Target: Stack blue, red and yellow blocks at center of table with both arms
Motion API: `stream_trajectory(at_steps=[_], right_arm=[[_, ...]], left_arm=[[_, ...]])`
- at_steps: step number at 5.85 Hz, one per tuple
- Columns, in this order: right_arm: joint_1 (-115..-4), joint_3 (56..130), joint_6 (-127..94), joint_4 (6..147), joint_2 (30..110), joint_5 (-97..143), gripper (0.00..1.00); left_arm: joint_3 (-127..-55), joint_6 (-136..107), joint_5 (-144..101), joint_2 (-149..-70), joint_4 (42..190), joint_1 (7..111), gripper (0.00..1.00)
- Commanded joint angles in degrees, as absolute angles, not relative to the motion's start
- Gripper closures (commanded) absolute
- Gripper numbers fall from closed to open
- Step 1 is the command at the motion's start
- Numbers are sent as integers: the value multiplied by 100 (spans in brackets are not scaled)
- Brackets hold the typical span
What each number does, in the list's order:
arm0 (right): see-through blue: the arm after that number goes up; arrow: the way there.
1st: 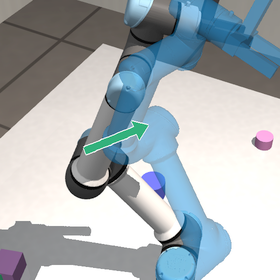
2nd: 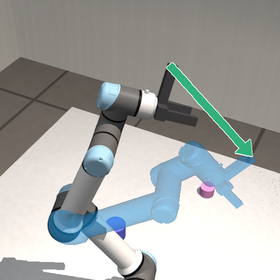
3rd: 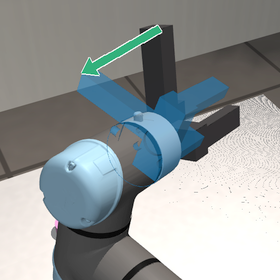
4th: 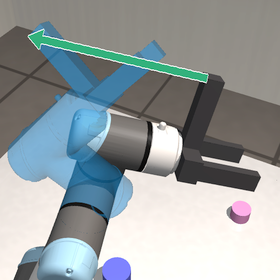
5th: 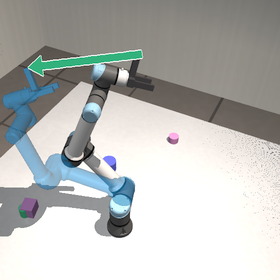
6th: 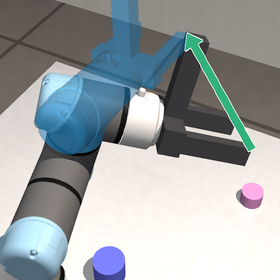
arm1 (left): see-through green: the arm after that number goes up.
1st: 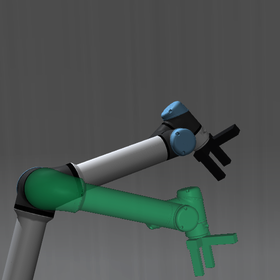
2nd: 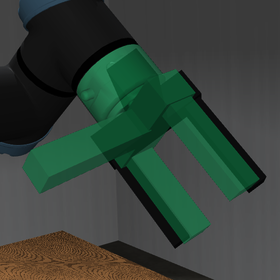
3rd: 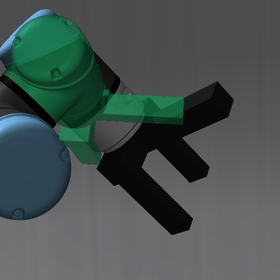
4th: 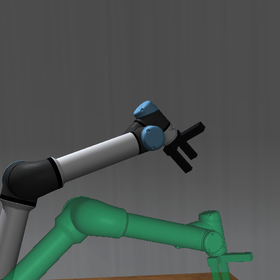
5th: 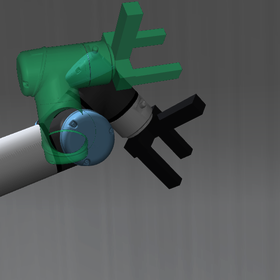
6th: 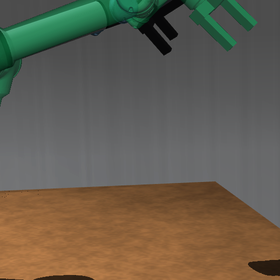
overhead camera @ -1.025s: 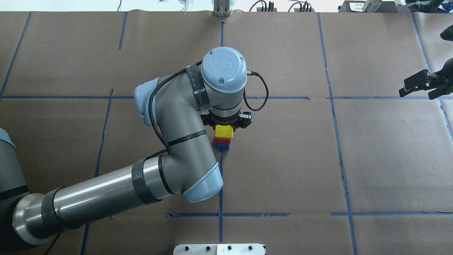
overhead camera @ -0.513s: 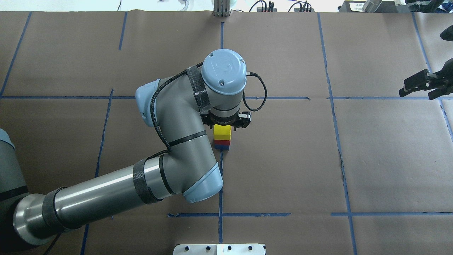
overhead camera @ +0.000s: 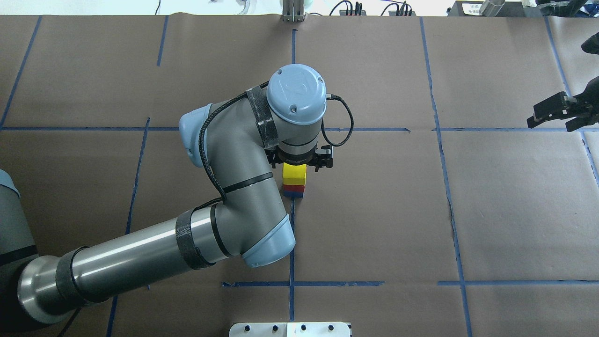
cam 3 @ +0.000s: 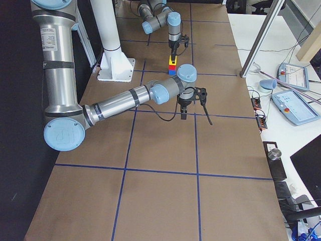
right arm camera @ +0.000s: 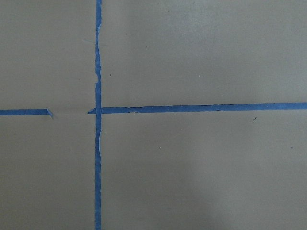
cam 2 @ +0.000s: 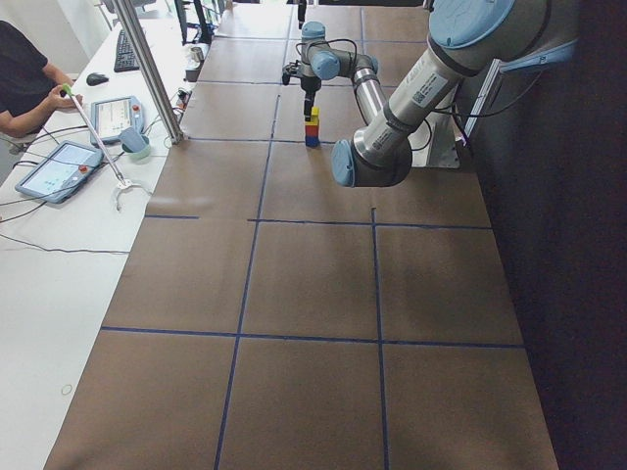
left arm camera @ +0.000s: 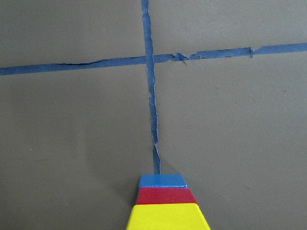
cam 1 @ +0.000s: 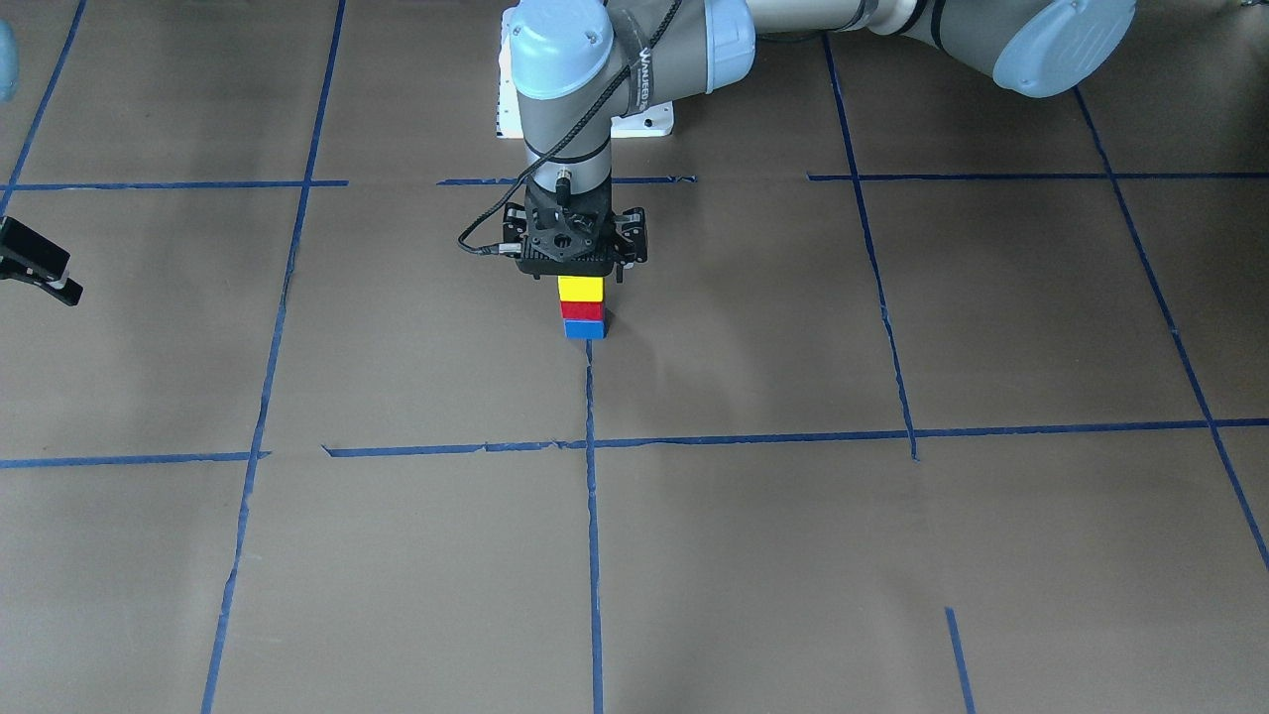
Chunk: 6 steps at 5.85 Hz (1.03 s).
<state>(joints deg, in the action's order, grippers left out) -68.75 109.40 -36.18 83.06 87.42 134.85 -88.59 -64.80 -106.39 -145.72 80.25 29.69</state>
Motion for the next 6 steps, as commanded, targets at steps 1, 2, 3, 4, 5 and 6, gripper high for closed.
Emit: stream_trajectory(at_steps=[1,2,3,4,5,6], right_arm=[[-7030,10934,-3551,8306,8701,13500,0],[-7492,10812,-3124,8340,8692,13544,0],[-7923,10376,-2224,8367,8649,13779,0],[-8380,9884,-1606,8402,8501,14094,0],[-8654,9601,-1017,8472,8543,14167,0],[-8883,9589,-332,8821,8543,14168,0]], left_arm=[[-9836,-6469,-10800,-14233,7955,3346,0],[-11010,-6312,-11237,-13072,8032,3679,0],[-11552,-5171,-11520,-12338,8024,3970,0],[-11801,-4228,-12001,-11470,8059,4512,0],[-12047,-3070,-12467,-10513,8051,5257,0],[-11989,-1371,-12950,-9694,8051,6213,0]])
